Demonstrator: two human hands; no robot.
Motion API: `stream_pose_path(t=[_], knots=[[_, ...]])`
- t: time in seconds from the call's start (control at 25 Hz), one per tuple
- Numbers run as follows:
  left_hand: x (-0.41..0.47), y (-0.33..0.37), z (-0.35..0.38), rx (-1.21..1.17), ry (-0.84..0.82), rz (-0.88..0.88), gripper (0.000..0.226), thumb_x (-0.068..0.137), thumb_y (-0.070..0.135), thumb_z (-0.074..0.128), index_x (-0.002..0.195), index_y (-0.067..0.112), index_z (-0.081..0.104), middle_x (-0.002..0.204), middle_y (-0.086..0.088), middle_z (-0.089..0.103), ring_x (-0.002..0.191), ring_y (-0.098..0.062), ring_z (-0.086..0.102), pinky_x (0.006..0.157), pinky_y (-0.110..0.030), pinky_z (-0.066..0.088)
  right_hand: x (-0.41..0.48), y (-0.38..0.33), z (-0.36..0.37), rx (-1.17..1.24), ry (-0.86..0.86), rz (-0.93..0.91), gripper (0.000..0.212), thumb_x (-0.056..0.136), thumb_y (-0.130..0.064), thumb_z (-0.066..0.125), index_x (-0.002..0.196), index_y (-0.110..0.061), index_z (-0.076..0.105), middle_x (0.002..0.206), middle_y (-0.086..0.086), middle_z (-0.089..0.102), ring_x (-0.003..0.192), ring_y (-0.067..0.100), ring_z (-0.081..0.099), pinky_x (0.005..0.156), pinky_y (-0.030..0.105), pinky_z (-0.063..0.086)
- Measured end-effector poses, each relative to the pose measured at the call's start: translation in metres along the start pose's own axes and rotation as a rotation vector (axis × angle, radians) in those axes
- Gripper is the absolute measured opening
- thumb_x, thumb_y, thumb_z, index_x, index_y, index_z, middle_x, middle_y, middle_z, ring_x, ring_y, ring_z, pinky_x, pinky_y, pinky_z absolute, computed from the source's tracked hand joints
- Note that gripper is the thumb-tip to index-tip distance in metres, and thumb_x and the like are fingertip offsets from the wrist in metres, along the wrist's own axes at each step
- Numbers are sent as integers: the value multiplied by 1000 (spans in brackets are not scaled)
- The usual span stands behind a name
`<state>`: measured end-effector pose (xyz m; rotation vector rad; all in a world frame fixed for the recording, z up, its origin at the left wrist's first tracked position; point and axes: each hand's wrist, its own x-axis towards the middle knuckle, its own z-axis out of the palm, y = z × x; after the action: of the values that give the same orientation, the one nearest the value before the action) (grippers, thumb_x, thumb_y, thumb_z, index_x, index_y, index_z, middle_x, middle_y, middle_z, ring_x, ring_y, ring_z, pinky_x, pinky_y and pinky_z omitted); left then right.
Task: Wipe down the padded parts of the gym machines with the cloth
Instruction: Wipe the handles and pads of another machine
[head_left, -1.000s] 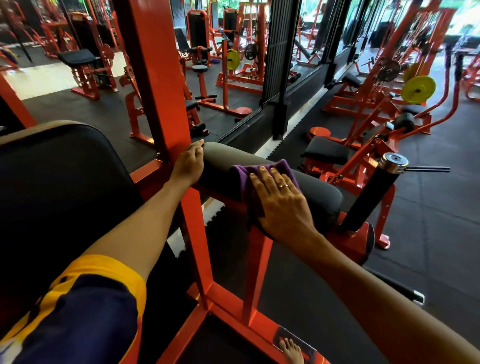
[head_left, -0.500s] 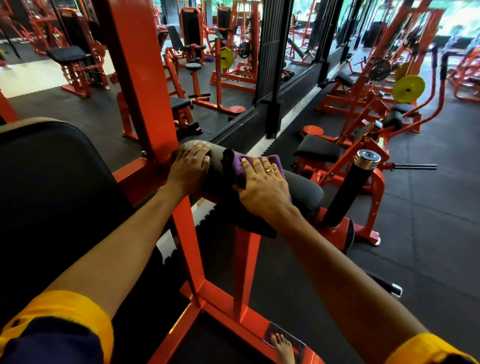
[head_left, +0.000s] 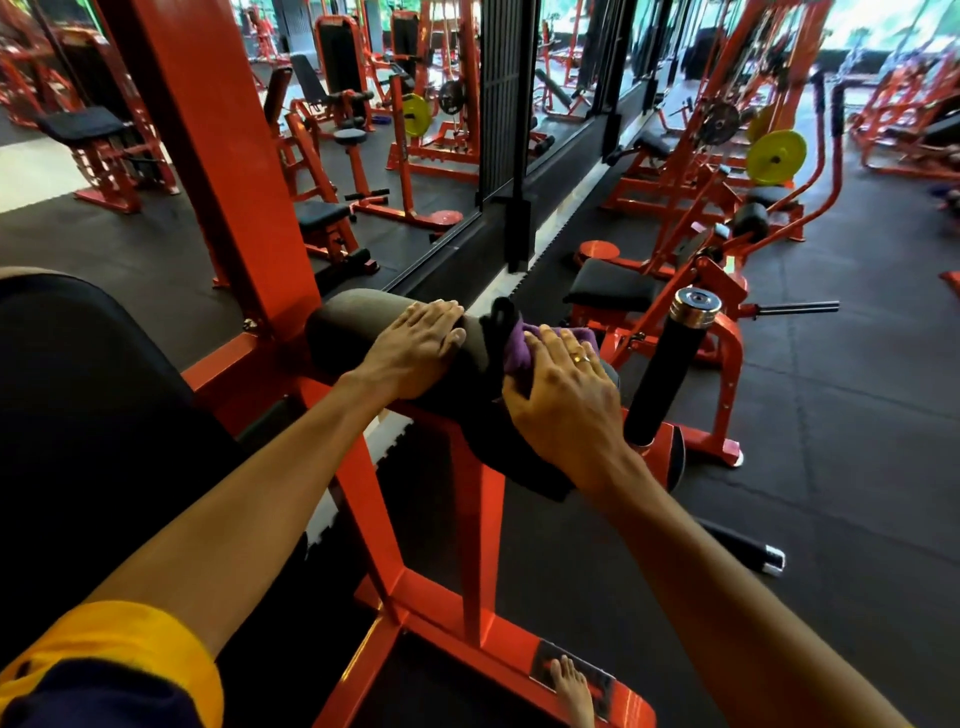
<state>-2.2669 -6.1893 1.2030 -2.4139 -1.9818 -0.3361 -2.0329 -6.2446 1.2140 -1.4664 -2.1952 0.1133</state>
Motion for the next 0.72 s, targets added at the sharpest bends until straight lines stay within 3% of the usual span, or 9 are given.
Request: stream_pose_path(t=[0.12, 0.24, 0.36, 0.44, 0.56, 0.72], knots=[[-1, 7, 0, 80, -7, 24, 100, 80, 57, -13, 159, 8, 24, 168, -8, 22, 156, -19, 14, 127, -33, 1, -12, -4, 2, -40, -36, -32, 74, 93, -51, 41, 156, -13, 40, 163, 12, 36, 154, 30, 26, 129, 43, 13], [-2, 2, 2, 56, 66, 57, 93, 86, 53, -6, 156, 4, 31, 163, -13, 32, 154, -24, 24, 126, -34, 6, 29, -15, -4, -60, -170, -49, 61, 99, -51, 42, 152, -19, 44, 156, 8, 45, 148, 30, 35, 126, 42, 19], [-3, -2, 4, 94, 86, 101, 81, 93, 45, 5, 152, -1, 37, 158, -18, 39, 151, -30, 31, 125, -37, 11, 86, -23, -5, -47, -427, 90, 56, 96, -58, 43, 142, -26, 51, 146, 4, 55, 134, 30, 51, 109, 43, 37], [-4, 2, 3, 65, 68, 60, 76, 95, 44, 10, 155, 4, 34, 162, -13, 34, 153, -24, 26, 126, -34, 7, 106, -20, -9, -35, -512, 178, 58, 93, -66, 43, 137, -31, 55, 144, 2, 59, 129, 29, 56, 100, 40, 40], [-3, 7, 1, 17, 80, -3, 74, 94, 46, 10, 157, 14, 32, 165, -4, 31, 154, -16, 22, 127, -31, 5, 89, -2, -20, -69, -444, 270, 67, 93, -72, 37, 138, -25, 55, 141, 6, 60, 126, 32, 58, 96, 40, 40], [0, 7, 3, 14, 64, -16, 72, 96, 46, 11, 158, 17, 32, 165, -2, 30, 154, -14, 20, 128, -33, 6, 61, 11, -23, -118, -388, 396, 79, 93, -72, 34, 146, -15, 45, 145, 13, 52, 132, 37, 51, 104, 44, 39]])
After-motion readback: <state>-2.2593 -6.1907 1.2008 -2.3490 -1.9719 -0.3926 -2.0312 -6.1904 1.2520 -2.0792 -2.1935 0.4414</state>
